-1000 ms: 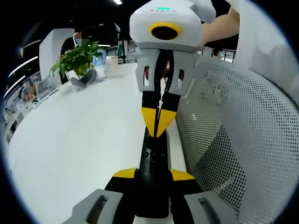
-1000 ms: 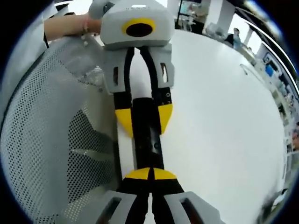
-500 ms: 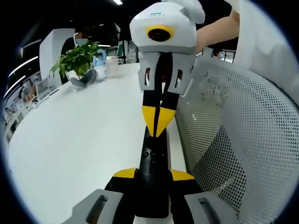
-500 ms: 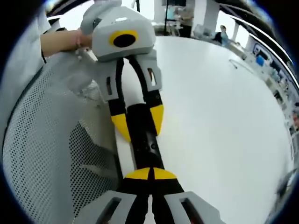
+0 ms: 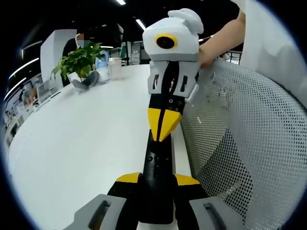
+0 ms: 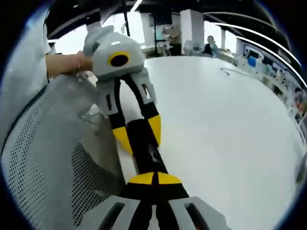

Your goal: Press the specified remote control buttons in sequence, fully releasing each button before pressing the next.

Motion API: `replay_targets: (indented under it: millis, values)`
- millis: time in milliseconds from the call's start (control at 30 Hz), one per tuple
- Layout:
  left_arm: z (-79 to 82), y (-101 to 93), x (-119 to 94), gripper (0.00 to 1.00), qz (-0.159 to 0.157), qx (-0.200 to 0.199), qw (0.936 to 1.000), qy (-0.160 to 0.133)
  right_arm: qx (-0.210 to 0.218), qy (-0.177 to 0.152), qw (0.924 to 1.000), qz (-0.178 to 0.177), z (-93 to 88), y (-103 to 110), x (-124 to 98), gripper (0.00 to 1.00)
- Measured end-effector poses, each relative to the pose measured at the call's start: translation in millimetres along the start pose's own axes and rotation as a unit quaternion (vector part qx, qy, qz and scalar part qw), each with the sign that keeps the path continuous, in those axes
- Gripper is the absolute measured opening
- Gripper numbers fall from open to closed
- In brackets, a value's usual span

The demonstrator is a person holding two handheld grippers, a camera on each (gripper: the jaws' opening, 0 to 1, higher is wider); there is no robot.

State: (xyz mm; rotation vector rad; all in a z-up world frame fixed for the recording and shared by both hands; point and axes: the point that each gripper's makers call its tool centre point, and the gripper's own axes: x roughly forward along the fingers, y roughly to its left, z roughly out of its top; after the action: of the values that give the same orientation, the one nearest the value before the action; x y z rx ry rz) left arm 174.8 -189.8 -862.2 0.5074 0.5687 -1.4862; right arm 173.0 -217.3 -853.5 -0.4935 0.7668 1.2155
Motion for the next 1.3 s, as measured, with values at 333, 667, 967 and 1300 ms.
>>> replay_targets:
  millis: [333, 667, 967, 1300]
  values:
    - [0.1, -0.2, 0.0, 0.25, 0.0, 0.001, 1.0, 0.001, -0.063, 0.059, 0.9962, 0.016, 2.2, 1.4, 4.5, 0.0]
    - [0.0, -0.3, 0.1, 0.25, 0.0, 0.002, 1.0, 0.002, -0.126, 0.153, 0.98, 0.013, 1.7, 1.6, 8.7, 0.0]
    - [-0.2, -0.6, -0.2, 0.25, 0.0, 0.002, 1.0, 0.002, -0.027, 0.056, 0.9981, -0.004, 3.1, -1.0, 4.6, 0.0]
    - [-0.1, -0.5, -0.1, 0.25, 0.001, 0.002, 1.0, 0.001, 0.066, -0.011, 0.9977, 0.01, 13.5, 3.0, 6.2, 0.0]
